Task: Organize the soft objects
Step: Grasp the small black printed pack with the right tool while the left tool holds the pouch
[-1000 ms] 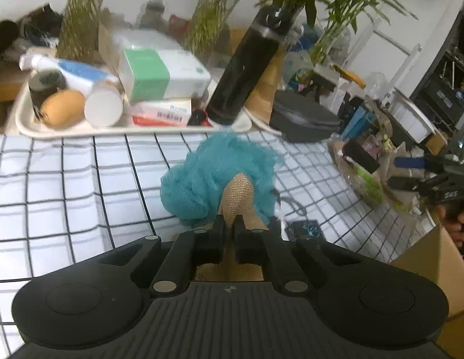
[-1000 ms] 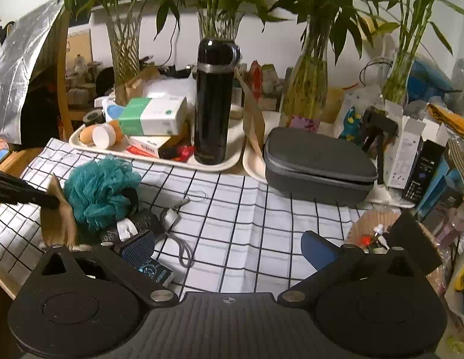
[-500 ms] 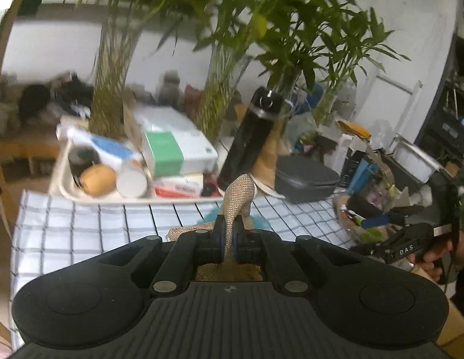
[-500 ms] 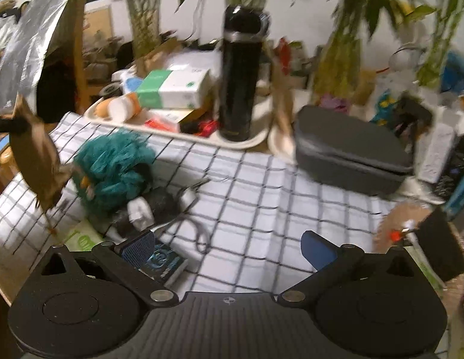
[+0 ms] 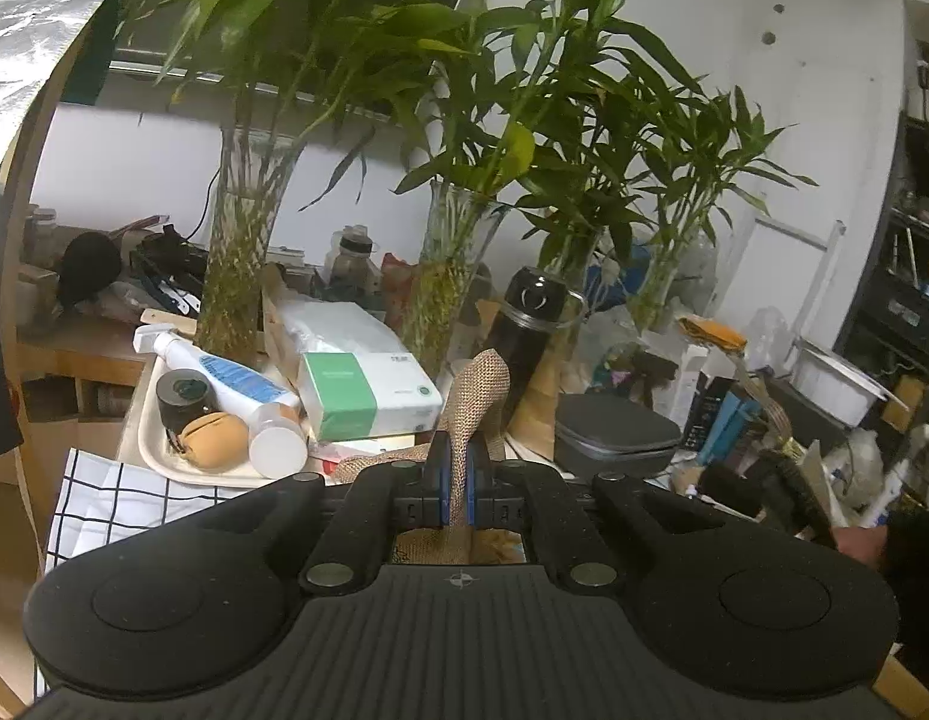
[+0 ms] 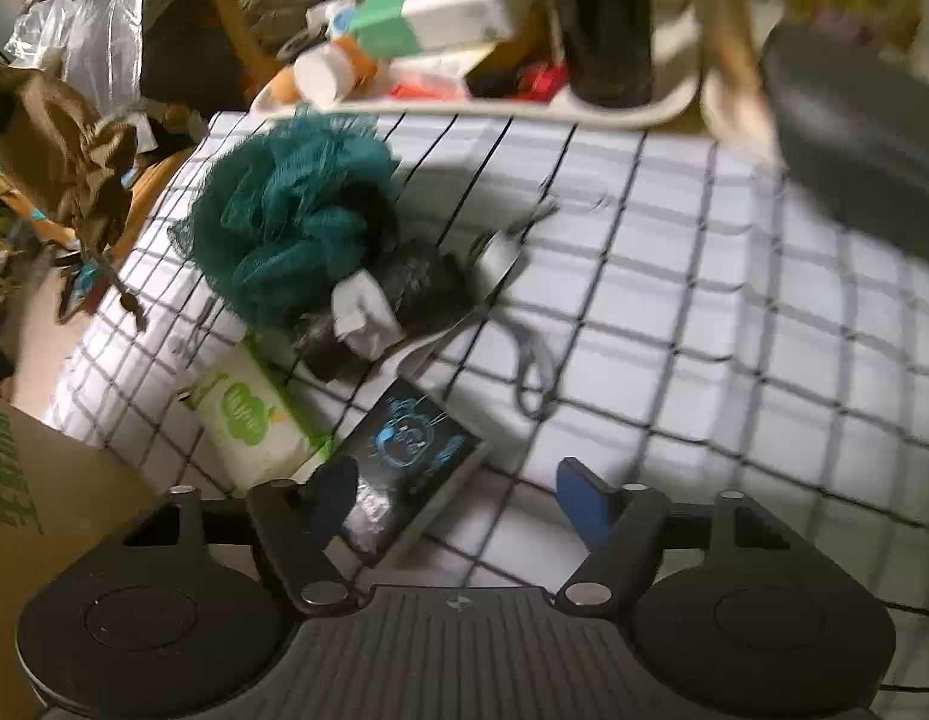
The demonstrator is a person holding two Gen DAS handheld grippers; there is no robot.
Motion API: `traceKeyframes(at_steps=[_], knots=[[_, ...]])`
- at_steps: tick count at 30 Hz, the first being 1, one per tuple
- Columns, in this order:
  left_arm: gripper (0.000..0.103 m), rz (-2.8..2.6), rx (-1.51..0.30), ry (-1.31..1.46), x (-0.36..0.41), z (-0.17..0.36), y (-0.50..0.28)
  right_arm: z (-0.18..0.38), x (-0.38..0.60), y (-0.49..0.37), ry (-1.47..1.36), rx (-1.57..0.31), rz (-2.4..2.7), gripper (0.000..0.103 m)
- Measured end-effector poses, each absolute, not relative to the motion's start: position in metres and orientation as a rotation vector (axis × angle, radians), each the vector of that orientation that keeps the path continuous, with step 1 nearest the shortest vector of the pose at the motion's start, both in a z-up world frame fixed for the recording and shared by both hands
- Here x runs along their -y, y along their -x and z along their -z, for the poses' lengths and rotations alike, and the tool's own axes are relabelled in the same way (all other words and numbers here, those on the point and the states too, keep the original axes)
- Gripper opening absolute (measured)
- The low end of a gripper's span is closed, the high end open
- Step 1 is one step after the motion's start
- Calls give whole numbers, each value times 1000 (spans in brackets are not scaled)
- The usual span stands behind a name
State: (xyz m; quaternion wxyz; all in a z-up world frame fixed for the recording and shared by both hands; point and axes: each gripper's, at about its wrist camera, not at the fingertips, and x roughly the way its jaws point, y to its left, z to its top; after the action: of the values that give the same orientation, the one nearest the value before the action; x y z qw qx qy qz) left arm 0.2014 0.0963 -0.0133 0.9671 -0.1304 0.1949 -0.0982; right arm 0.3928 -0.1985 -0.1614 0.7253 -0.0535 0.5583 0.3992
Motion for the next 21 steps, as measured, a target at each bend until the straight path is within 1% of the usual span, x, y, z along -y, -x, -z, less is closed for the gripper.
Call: traceKeyframes(at_steps=[3, 8, 11, 14, 18, 20, 21], knots=[[5, 198, -396, 262, -97, 14, -202, 173, 189, -398, 117, -1300, -910, 64], [5, 197, -411, 258, -101, 18, -205, 177, 168, -400, 119, -1322, -970, 65], [5, 191, -424, 250, -101, 20, -206, 176, 154, -400, 166, -1286, -978, 65], [5, 189, -434, 247, -103, 21, -207, 173, 138, -394, 272, -1227, -985, 65], [5, 193, -442, 245, -103, 22, -208, 168, 124, -377, 478, -1131, -974, 60], [5, 194, -447, 242, -102, 22, -209, 165, 123, -372, 567, -1103, -940, 56], [5, 192, -448, 241, -102, 22, -209, 165, 122, -370, 621, -1087, -911, 56]])
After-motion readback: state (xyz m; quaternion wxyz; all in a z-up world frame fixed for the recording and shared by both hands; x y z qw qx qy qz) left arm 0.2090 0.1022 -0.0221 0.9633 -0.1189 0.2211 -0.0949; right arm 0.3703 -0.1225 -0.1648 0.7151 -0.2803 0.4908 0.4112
